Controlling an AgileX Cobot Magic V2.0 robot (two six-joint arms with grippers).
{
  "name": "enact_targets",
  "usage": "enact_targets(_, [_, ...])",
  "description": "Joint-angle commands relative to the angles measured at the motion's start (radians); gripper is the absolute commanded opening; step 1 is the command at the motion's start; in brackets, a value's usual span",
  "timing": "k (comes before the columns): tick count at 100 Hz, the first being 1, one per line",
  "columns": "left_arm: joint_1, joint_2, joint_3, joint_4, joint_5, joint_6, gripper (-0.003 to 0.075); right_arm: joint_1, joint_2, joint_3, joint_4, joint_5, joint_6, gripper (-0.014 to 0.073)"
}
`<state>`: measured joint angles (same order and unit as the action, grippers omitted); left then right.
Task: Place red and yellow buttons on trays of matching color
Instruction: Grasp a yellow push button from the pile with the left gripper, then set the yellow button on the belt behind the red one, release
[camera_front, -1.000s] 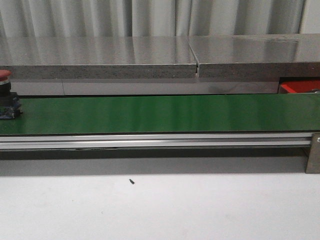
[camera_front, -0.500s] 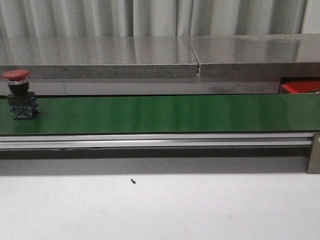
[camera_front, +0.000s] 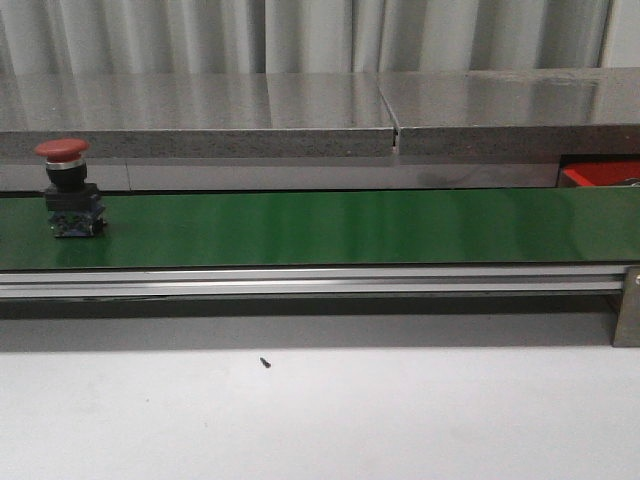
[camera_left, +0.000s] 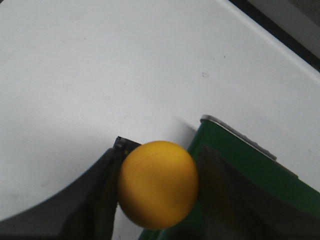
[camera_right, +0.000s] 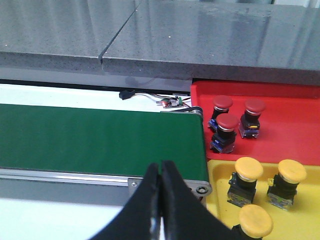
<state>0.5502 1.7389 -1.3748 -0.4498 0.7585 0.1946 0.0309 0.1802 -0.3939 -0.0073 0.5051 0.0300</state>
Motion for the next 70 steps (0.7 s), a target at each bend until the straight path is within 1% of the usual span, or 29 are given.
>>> enact_targets(1, [-0.016,-0.096,0.024,-0.044,-0.053,0.0,0.0281,-0.002,0.009,-0.025,-0.004,-0.072,-0.012,-0.0115])
enact_targets(12, [-0.044,-0.109,0.056,-0.049,-0.049,0.005,0.0281,-0.002,0.009,-0.025,-0.004,-0.072,-0.012,-0.0115])
enact_targets(44, [-0.149,-0.107,0.059,-0.056,-0.059,0.005,0.0281,-0.002,0.009,-0.025,-0.004,-0.069,-0.012,-0.0115])
enact_targets(64, [-0.187,-0.067,0.059,-0.056,-0.034,0.005,0.0281,-0.002,0.009,-0.025,-0.004,-0.065,-0.012,-0.0115])
enact_targets(70, [-0.188,-0.052,0.059,-0.056,-0.024,0.007,0.0294,-0.002,0.009,-0.025,-0.004,-0.065,-0.012,-0.0115])
